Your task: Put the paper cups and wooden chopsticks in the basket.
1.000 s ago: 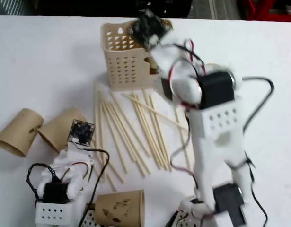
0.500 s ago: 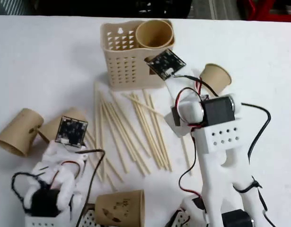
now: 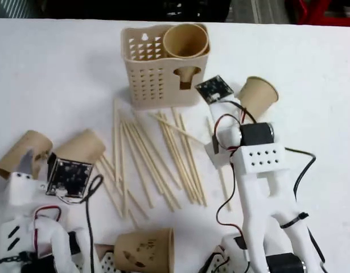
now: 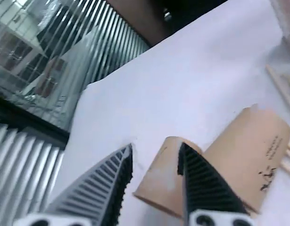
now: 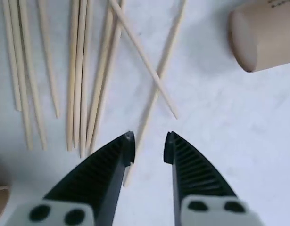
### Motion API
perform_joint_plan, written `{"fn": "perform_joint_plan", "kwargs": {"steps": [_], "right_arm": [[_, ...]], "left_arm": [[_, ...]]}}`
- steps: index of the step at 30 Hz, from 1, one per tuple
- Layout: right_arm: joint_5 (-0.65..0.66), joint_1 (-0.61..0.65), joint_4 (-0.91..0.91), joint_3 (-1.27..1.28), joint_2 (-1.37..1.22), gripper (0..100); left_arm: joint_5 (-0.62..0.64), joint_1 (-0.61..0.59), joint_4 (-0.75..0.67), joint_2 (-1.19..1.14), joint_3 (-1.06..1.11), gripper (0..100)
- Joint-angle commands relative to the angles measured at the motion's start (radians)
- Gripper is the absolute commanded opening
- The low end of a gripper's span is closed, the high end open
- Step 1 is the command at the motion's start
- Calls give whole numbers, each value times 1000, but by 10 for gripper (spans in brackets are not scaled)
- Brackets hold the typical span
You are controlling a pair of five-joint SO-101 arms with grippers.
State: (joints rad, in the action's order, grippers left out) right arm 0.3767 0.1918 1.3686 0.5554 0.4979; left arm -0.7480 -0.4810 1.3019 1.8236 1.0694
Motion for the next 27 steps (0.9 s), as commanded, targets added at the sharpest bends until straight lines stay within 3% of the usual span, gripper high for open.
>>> {"fn": "perform_joint_plan", "kwargs": {"steps": [1,5,9,15,20,27], "right_arm": [[-11,-10,-51,20,27,112],[-11,-10,-71,32,27,112],[-11,-8,-71,35,25,112],[-11,-12,-71,35,25,112],[-11,-12,-71,37,25,112],[-11,-10,-91,61,25,112]], "left_arm": [[-167,-142,2,-8,-64,199],[-308,-203,2,-10,-61,199],[-354,-211,-11,-87,-83,199],[-362,-205,60,-519,-341,201],[-499,-182,146,-849,-494,270],[-701,-179,114,-1086,-503,295]]}}
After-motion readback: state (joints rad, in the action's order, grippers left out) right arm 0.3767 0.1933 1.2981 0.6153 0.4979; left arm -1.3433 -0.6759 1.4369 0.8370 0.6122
